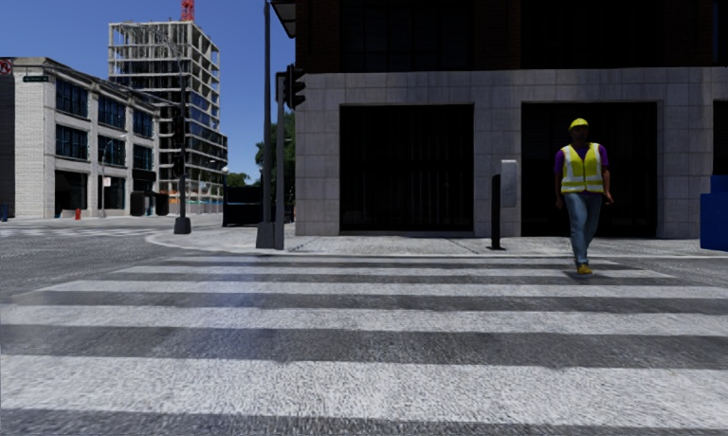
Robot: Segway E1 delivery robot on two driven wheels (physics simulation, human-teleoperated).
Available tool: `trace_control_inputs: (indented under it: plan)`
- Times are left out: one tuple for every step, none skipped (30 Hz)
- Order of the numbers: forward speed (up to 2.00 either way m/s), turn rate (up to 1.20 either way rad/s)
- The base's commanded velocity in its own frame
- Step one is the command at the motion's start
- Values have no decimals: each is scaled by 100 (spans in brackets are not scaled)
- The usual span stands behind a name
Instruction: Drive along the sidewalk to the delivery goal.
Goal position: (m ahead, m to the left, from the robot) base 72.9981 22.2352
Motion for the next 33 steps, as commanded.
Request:
trace_control_inputs:
  plan:
    - [200, 0]
    - [200, 0]
    - [200, 0]
    - [200, 0]
    - [200, 0]
    - [200, 0]
    - [200, 0]
    - [200, 0]
    - [200, 0]
    - [200, 0]
    - [200, 0]
    - [200, 0]
    - [200, 0]
    - [200, -3]
    - [200, -75]
    - [200, -97]
    - [200, -97]
    - [200, -102]
    - [200, -14]
    - [200, 0]
    - [200, 0]
    - [200, 0]
    - [200, 0]
    - [200, 0]
    - [200, 0]
    - [200, 0]
    - [200, 0]
    - [200, 0]
    - [200, 0]
    - [200, 0]
    - [200, 0]
    - [200, 0]
    - [200, 0]
